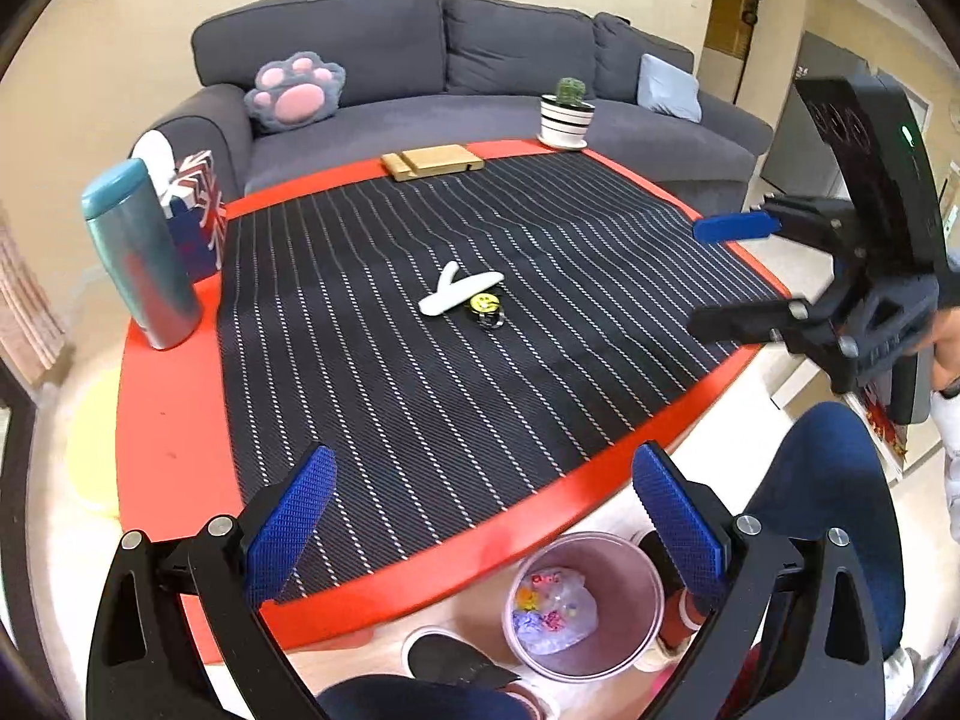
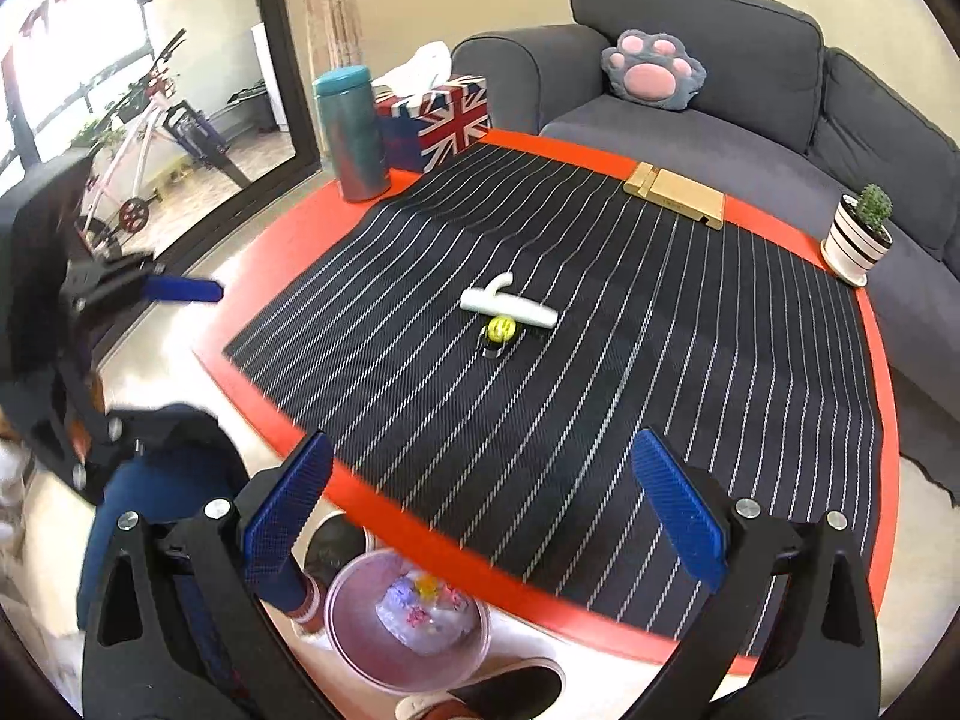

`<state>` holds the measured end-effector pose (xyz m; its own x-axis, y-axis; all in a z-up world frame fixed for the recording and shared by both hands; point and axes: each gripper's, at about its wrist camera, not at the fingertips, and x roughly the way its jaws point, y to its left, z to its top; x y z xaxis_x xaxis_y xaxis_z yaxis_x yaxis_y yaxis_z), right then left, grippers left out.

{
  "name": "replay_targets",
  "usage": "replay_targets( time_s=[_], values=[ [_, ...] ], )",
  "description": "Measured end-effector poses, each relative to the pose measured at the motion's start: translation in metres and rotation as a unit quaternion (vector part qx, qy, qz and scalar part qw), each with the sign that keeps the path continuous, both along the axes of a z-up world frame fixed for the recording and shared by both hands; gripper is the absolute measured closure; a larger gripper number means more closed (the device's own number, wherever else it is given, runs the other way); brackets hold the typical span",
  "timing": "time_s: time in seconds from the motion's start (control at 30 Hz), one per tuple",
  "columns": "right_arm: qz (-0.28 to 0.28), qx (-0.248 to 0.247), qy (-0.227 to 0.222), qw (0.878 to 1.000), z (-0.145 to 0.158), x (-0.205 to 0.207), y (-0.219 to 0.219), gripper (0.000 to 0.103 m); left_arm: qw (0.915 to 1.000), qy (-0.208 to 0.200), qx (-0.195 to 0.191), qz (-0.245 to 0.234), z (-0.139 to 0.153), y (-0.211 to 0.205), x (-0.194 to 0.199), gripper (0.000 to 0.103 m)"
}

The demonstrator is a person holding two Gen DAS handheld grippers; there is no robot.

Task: Collect trash
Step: 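Reach the right gripper to the yellow smiley keychain and close on it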

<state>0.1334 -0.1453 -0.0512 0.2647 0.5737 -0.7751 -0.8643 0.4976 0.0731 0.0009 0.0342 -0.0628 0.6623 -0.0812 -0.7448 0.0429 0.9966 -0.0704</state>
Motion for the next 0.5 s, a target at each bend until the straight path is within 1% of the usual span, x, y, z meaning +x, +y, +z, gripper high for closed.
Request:
replay_targets(
  time_s=[0.3,0.5],
  values=[
    [-0.031,-0.035,0.028,0.999,-0.004,0.038,0.056,0.005,0.9999,-0.004,-0.004,0.011,-0.002,0.016,0.006,0.008],
    [-0.046,-0.068,0.076,0.994,-0.026,0.062,0.089,0.005,0.9998,-0.005,-0.007,0.016,-0.004,0.024,0.007,0.008]
  ],
)
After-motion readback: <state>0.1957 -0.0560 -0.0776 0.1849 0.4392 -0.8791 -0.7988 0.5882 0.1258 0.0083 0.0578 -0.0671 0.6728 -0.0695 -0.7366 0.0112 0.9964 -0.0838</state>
